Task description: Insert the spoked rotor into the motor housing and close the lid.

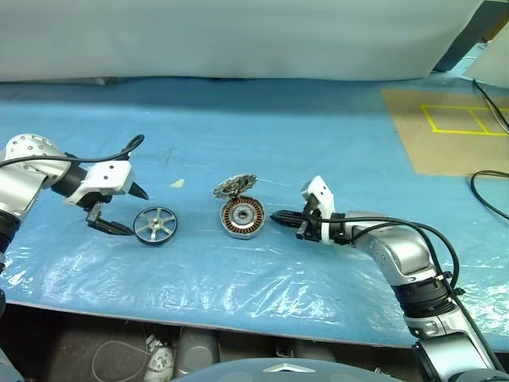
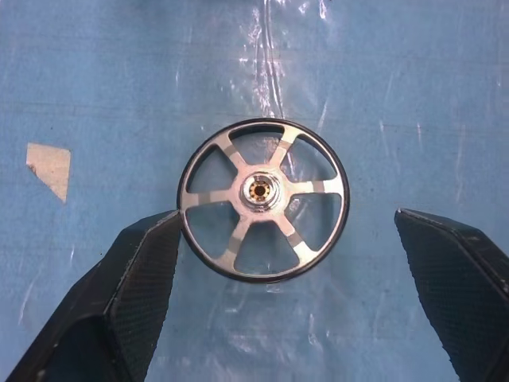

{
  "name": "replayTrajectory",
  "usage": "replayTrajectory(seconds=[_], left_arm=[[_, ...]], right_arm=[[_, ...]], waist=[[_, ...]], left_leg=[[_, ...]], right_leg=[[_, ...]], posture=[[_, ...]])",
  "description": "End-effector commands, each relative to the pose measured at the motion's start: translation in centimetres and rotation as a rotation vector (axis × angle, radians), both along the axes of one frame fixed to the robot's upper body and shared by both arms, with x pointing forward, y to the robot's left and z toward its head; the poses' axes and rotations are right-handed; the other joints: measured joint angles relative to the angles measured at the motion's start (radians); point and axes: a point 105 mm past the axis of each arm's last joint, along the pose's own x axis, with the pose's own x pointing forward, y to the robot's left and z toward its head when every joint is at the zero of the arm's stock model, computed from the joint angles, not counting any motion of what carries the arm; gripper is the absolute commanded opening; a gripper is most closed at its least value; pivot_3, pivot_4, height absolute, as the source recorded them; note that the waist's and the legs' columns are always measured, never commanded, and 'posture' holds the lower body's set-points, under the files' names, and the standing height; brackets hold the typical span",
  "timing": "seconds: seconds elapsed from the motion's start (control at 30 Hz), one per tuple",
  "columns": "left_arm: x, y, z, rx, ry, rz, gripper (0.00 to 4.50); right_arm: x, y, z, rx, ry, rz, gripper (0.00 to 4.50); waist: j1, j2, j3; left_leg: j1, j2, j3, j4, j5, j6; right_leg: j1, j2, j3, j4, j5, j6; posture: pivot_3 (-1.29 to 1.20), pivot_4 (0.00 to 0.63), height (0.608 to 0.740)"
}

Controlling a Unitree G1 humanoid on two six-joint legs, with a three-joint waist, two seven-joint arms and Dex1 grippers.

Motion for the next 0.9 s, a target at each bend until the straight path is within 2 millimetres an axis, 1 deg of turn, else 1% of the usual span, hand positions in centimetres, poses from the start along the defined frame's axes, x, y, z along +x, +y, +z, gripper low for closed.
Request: replayTrajectory(seconds=[0.03, 0.07, 0.2, 0.23, 0.3, 0.4, 0.67, 0.8, 0.9], left_arm=[[1.4, -0.3, 0.6, 0.015, -0.062, -0.025, 4.48], [1.6, -0.2, 0.3, 0.031, -0.07, -0.038, 4.48], [1.7, -1.3, -1.0, 0.027, -0.053, -0.096, 4.48], [1.6, -1.3, -1.3, 0.037, -0.043, -0.103, 4.1], [1.7, -1.2, -1.7, 0.06, -0.042, -0.116, 3.63], [1.9, -0.9, -2.0, 0.086, -0.038, -0.118, 2.62], [2.9, -0.7, -2.3, 0.133, -0.06, -0.132, 2.62], [2.7, -0.6, -2.9, 0.169, -0.066, -0.188, 2.62], [2.7, -0.4, -3.1, 0.187, -0.068, -0.202, 2.62]], right_arm=[[0.3, 0.3, 0.7, 0.015, -0.028, 0.008, 0.0], [0.3, 0.4, 0.6, 0.011, -0.028, 0.01, 0.0], [0.2, 0.4, 0.3, 0.004, -0.021, 0.007, 0.0], [0.2, 0.3, 0.2, 0.002, -0.019, 0.005, 0.0], [0.0, 0.2, 0.1, -0.002, -0.016, 0.0, 0.0], [-0.2, -0.1, -0.1, -0.005, -0.01, -0.01, 0.0], [-0.4, -0.5, -0.5, -0.012, -0.006, -0.033, 0.0], [-0.4, -0.7, -0.7, -0.016, -0.004, -0.044, 0.0], [-0.4, -1.0, -1.0, -0.022, 0.0, -0.053, 0.0]], waist=[[0.004, 0.0, 0.0], [0.003, 0.0, 0.0], [-0.005, 0.0, 0.0], [-0.005, 0.0, 0.0], [-0.005, 0.0, 0.0], [-0.003, 0.0, 0.0], [-0.001, 0.0, 0.0], [-0.003, 0.0, 0.0], [-0.002, 0.0, 0.0]], left_leg=[[0.0, 0.0, 0.0, 0.001, 0.0, 0.0], [0.0, 0.0, 0.0, 0.002, 0.0, 0.0], [0.0, 0.0, 0.0, 0.003, 0.0, 0.0], [0.0, 0.0, 0.0, 0.002, 0.0, 0.0], [0.0, 0.0, 0.0, 0.002, 0.0, 0.0], [0.0, 0.0, 0.0, 0.002, 0.0, 0.0], [0.0, 0.0, 0.0, 0.003, 0.0, 0.0], [0.0, -0.001, 0.0, 0.003, 0.0, 0.0], [0.0, -0.001, -0.001, 0.003, 0.0, 0.0]], right_leg=[[0.001, 0.0, 0.0, 0.0, 0.0, 0.0], [0.001, 0.0, 0.0, 0.0, 0.0, 0.0], [0.001, 0.0, 0.0, 0.0, 0.0, 0.0], [0.001, 0.0, 0.0, 0.001, 0.0, 0.0], [0.001, 0.001, 0.0, 0.001, 0.0, 0.0], [0.0, 0.002, -0.001, 0.001, 0.0, 0.0], [0.001, 0.001, 0.0, 0.001, 0.0, 0.0], [0.001, 0.001, 0.0, 0.002, 0.0, 0.001], [0.001, 0.001, -0.001, 0.002, 0.0, 0.001]], posture=[[0.0, 0.15, 0.74], [0.0, 0.15, 0.74], [0.0, 0.15, 0.74], [0.0, 0.15, 0.74], [0.0, 0.15, 0.74], [0.0, 0.15, 0.74], [0.0, 0.15, 0.74], [0.0, 0.15, 0.74], [0.0, 0.15, 0.74]])
